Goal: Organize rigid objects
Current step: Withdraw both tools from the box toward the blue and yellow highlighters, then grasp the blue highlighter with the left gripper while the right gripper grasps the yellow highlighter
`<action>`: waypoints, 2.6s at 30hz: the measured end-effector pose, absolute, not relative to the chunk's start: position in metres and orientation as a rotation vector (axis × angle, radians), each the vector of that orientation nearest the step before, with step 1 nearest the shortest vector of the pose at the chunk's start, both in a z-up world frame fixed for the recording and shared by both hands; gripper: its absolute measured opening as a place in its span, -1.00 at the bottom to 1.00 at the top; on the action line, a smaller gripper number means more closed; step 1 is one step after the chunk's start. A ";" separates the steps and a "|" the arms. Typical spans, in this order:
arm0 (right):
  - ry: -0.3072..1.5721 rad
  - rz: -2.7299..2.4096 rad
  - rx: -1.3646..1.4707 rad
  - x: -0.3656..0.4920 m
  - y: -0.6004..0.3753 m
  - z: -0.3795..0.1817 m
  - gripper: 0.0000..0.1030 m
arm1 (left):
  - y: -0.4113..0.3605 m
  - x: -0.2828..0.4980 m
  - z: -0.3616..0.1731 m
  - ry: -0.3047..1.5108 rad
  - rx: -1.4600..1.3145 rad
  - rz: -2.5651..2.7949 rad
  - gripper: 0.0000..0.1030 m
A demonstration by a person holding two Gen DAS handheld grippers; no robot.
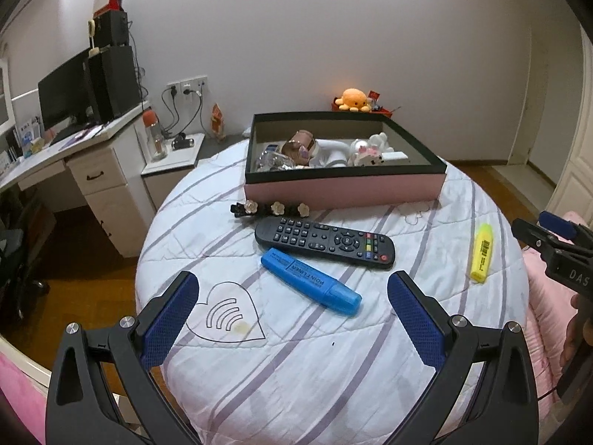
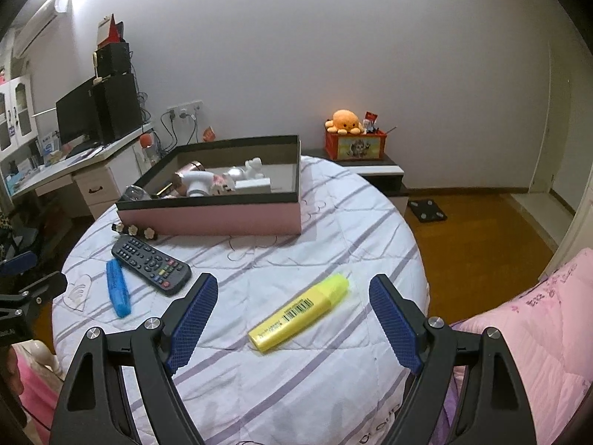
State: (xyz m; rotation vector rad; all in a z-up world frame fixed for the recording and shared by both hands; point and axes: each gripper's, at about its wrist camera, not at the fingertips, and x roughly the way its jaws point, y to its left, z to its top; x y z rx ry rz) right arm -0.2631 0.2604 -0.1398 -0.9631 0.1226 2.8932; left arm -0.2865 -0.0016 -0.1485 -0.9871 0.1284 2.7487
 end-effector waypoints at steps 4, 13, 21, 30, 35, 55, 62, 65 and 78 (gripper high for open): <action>0.147 2.876 -1.007 -0.267 0.264 -0.152 0.66 | 0.003 -0.292 -0.158 0.129 -1.041 2.732 1.00; 0.244 2.806 -1.106 -0.282 0.277 -0.180 0.66 | 0.020 -0.308 -0.177 0.094 -1.152 2.704 1.00; 0.263 2.798 -1.135 -0.289 0.280 -0.187 0.66 | 0.027 -0.315 -0.181 0.112 -1.182 2.698 1.00; 0.260 2.790 -1.162 -0.294 0.278 -0.191 0.66 | 0.029 -0.323 -0.188 0.103 -1.231 2.686 1.00; 0.278 2.775 -1.175 -0.297 0.282 -0.194 0.66 | 0.029 -0.341 -0.203 -0.003 -1.357 2.660 1.00; 0.289 2.815 -1.228 -0.324 0.285 -0.204 0.66 | -0.042 -0.350 -0.224 -0.029 -1.513 2.777 1.00; 0.248 2.898 -1.263 -0.340 0.277 -0.205 0.65 | -0.037 -0.357 -0.222 0.040 -1.500 2.800 1.00; 0.222 2.931 -1.276 -0.345 0.272 -0.205 0.44 | -0.032 -0.358 -0.219 0.097 -1.455 2.805 1.00; 0.123 2.978 -1.327 -0.344 0.256 -0.202 -0.37 | -0.021 -0.367 -0.220 0.147 -1.372 2.746 0.99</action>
